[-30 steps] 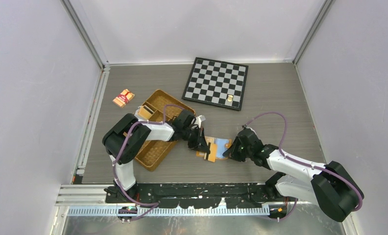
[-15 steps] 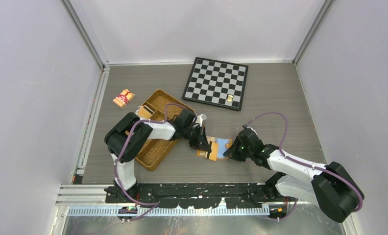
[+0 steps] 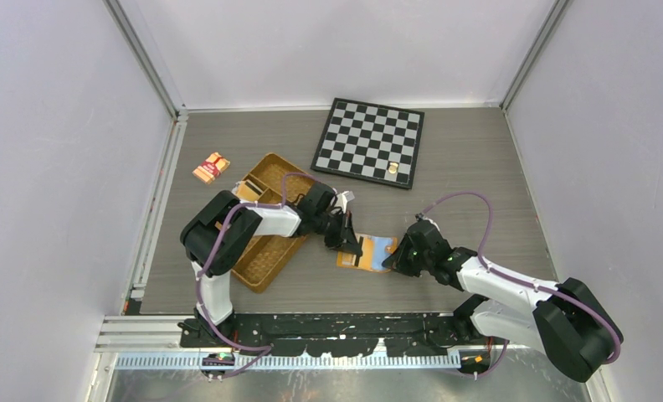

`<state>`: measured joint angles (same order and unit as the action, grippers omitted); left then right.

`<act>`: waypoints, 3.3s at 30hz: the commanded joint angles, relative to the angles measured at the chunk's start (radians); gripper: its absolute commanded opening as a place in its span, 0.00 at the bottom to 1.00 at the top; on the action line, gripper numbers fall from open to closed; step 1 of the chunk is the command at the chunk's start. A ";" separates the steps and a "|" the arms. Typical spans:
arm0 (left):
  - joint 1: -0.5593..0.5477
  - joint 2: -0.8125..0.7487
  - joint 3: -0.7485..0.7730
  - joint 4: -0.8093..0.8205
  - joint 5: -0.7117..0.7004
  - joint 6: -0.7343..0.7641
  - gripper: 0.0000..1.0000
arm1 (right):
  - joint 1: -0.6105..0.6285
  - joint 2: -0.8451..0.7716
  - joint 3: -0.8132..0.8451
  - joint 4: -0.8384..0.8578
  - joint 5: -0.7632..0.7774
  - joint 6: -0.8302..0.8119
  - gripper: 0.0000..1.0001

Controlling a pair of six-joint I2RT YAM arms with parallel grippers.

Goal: Put the credit cards into the card holder
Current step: Insert the credit card into the card holder.

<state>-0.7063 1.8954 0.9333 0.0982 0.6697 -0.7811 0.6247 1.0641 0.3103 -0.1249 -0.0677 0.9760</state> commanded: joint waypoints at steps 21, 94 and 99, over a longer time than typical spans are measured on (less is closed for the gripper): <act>0.014 0.068 0.017 0.056 -0.141 0.027 0.00 | -0.001 -0.006 -0.028 -0.108 0.036 -0.013 0.00; -0.160 -0.001 0.188 -0.257 -0.274 0.130 0.52 | -0.001 -0.151 -0.033 -0.181 0.083 0.038 0.01; -0.194 0.023 0.224 -0.262 -0.279 0.119 0.51 | -0.001 -0.163 -0.034 -0.180 0.083 0.038 0.01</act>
<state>-0.8726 1.8877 1.1236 -0.1253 0.4107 -0.6544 0.6243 0.9085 0.2855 -0.2989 -0.0013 1.0237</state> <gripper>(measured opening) 0.512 0.030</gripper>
